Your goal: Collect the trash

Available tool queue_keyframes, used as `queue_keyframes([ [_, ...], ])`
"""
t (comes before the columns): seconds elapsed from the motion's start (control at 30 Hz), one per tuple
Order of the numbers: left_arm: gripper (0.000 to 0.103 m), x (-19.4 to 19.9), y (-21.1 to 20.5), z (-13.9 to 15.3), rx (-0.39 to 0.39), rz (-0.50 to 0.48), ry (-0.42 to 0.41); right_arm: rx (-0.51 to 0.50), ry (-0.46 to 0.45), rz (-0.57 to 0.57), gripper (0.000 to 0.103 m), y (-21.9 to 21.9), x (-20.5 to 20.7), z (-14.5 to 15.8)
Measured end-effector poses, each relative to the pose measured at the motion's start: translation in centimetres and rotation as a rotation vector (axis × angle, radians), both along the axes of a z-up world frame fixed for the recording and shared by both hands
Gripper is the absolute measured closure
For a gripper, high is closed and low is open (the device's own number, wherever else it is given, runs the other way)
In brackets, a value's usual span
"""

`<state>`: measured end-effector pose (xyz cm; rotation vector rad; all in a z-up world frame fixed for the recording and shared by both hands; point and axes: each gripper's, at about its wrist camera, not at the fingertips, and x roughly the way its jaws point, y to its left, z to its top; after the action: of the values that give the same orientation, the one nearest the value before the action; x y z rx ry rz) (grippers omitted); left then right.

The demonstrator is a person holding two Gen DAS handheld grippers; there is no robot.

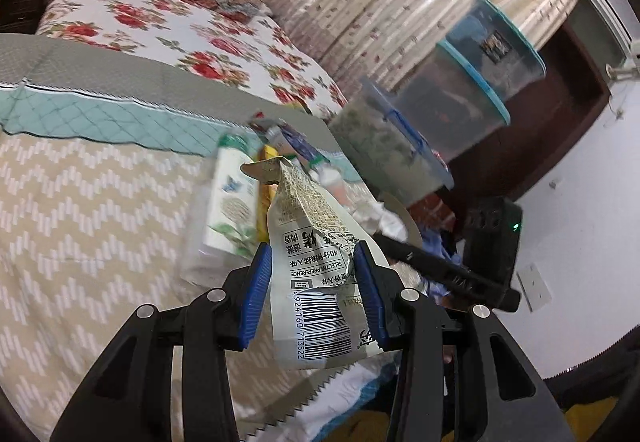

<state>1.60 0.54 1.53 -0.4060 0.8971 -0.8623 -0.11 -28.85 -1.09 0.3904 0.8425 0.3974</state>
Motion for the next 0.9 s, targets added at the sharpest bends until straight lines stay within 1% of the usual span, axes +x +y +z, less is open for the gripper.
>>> queue_keyframes([
  [0.07, 0.063, -0.6, -1.0, -0.1, 0.020, -0.019, -0.008, 0.004, 0.019, -0.010, 0.070, -0.3, -1.0, -1.0],
  [0.2, 0.063, -1.6, -2.3, -0.3, 0.048, -0.051, -0.010, -0.028, 0.046, -0.010, 0.070, -0.1, -2.2, -2.5],
  [0.27, 0.063, -2.0, -2.8, -0.6, 0.057, -0.062, -0.007, -0.034, 0.050, -0.004, 0.070, 0.1, -2.2, -2.9],
  [0.4, 0.063, -2.5, -3.2, -1.5, 0.079, -0.075, 0.012, -0.078, 0.049, 0.006, 0.070, 0.9, -2.4, -3.5],
  [0.57, 0.063, -2.9, -2.7, -2.6, 0.095, -0.071, 0.035, -0.110, 0.064, 0.004, 0.070, 1.4, -2.4, -4.3],
  [0.67, 0.063, -3.0, -2.1, -3.3, 0.099, -0.064, 0.052, -0.128, 0.072, 0.003, 0.068, 1.6, -2.3, -4.7],
  [0.8, 0.063, -2.9, -1.4, -4.3, 0.103, -0.056, 0.078, -0.196, 0.052, 0.000, 0.065, 2.3, -2.5, -4.6],
  [0.9, 0.063, -2.8, -1.2, -4.8, 0.112, -0.053, 0.093, -0.228, 0.049, 0.005, 0.063, 2.6, -2.6, -4.6],
])
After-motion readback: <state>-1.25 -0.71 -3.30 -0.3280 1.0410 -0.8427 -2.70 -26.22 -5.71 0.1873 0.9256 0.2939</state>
